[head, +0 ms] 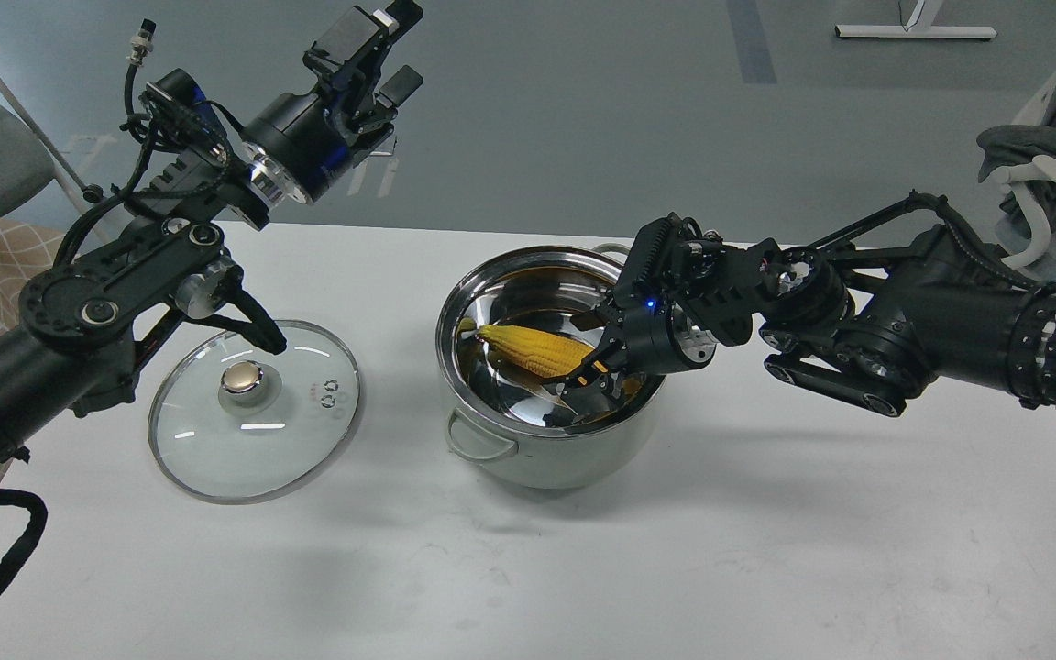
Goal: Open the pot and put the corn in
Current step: 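Lower the corn into the pot with the right gripper, then open the right gripper and raise it away from the pot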
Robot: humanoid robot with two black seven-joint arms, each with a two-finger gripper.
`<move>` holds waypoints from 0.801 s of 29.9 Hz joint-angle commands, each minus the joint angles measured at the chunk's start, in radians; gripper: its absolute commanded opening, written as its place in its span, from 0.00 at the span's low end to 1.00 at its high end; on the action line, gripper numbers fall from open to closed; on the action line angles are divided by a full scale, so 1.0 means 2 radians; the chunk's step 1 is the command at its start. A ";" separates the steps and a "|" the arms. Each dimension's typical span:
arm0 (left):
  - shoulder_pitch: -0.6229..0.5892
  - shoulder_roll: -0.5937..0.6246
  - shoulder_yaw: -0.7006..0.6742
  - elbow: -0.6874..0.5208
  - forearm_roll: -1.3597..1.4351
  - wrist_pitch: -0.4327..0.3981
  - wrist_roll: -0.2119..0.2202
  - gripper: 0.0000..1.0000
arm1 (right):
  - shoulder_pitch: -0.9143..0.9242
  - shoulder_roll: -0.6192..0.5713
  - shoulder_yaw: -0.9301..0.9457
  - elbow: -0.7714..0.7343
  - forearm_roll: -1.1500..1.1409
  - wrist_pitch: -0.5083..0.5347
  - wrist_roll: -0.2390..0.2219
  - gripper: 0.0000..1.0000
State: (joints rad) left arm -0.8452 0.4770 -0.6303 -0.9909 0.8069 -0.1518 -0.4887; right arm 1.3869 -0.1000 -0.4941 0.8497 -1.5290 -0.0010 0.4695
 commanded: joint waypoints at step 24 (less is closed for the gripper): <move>0.015 -0.027 -0.030 0.067 -0.028 -0.005 0.000 0.97 | -0.061 -0.176 0.332 -0.003 0.395 -0.006 0.000 1.00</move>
State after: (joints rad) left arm -0.8280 0.4621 -0.6650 -0.8929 0.7823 -0.1534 -0.4887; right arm 1.4190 -0.4427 -0.0268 0.8449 -0.8482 -0.0026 0.4623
